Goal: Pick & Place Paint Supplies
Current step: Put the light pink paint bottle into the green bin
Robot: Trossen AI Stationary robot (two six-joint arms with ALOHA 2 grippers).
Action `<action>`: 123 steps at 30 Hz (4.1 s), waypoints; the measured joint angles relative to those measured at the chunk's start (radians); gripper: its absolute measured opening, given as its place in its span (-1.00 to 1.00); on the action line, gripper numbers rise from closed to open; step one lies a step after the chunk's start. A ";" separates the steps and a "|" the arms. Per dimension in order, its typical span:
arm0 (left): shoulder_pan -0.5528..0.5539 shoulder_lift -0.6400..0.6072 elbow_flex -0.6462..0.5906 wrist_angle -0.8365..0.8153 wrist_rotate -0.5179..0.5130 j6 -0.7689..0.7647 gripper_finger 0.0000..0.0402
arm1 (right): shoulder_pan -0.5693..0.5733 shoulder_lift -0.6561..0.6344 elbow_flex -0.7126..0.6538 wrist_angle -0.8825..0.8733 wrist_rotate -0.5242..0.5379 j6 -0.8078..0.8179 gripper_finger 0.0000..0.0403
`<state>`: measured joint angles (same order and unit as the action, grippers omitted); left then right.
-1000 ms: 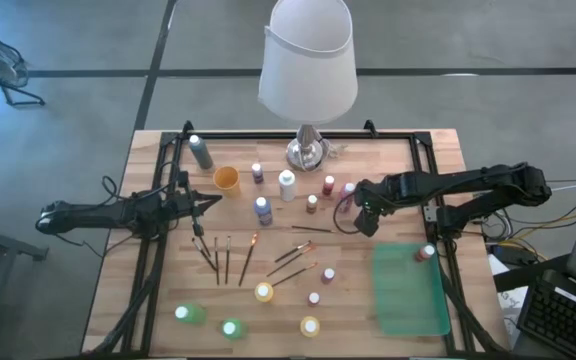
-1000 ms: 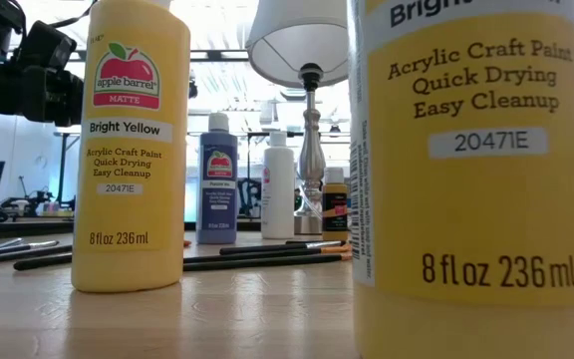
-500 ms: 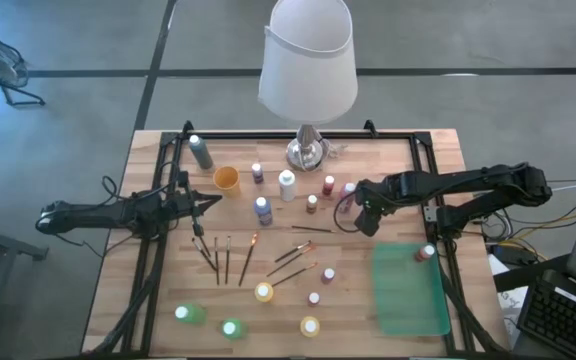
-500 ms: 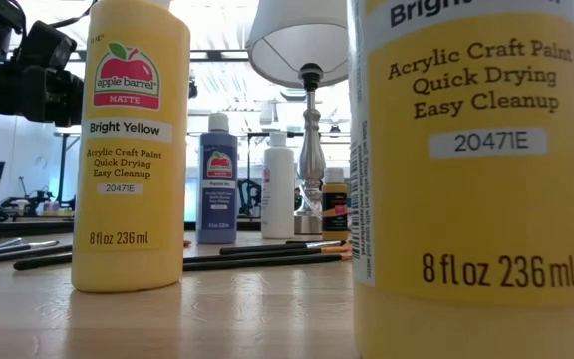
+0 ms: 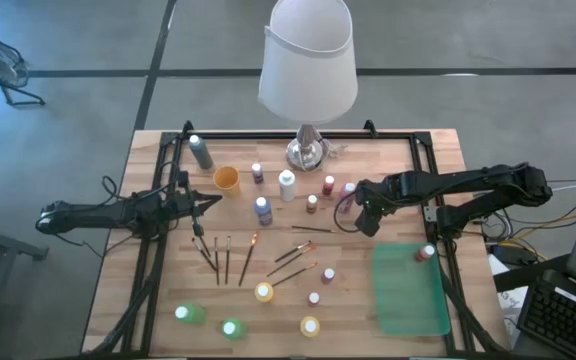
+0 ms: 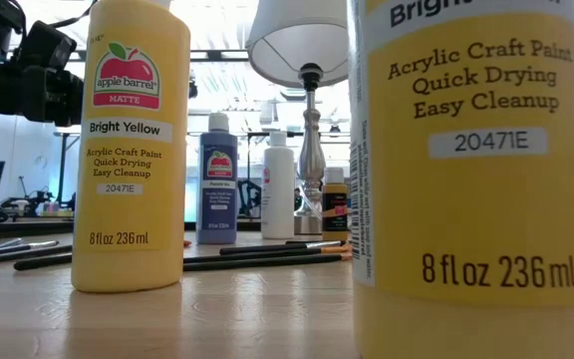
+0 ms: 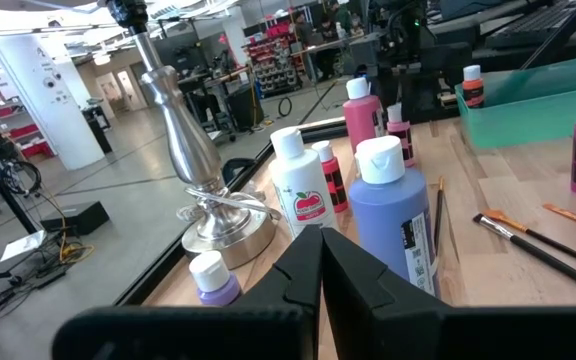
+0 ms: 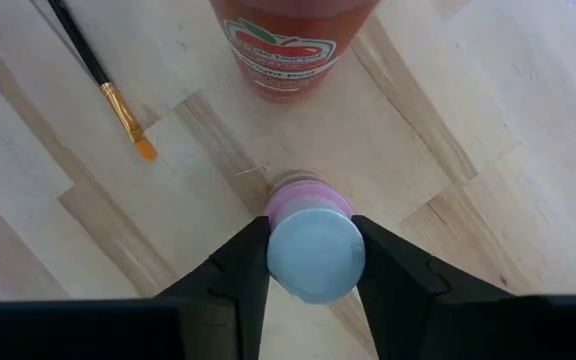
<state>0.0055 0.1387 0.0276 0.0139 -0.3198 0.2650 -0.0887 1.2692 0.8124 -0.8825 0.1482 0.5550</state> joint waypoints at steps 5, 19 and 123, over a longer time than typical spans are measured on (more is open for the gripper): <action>0.000 0.000 0.000 0.000 0.000 0.000 -0.94 | 0.001 -0.006 -0.001 -0.004 0.000 -0.005 -0.44; 0.000 0.000 0.000 0.000 0.000 0.000 -0.94 | 0.046 -0.065 0.063 -0.072 -0.030 0.008 -0.44; 0.001 0.000 0.000 0.000 0.000 0.000 -0.94 | 1.278 -0.097 -0.036 -0.430 -0.019 1.686 -0.33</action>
<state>0.0063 0.1387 0.0276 0.0142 -0.3195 0.2653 1.1889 1.1725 0.7761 -1.3126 0.1291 2.2408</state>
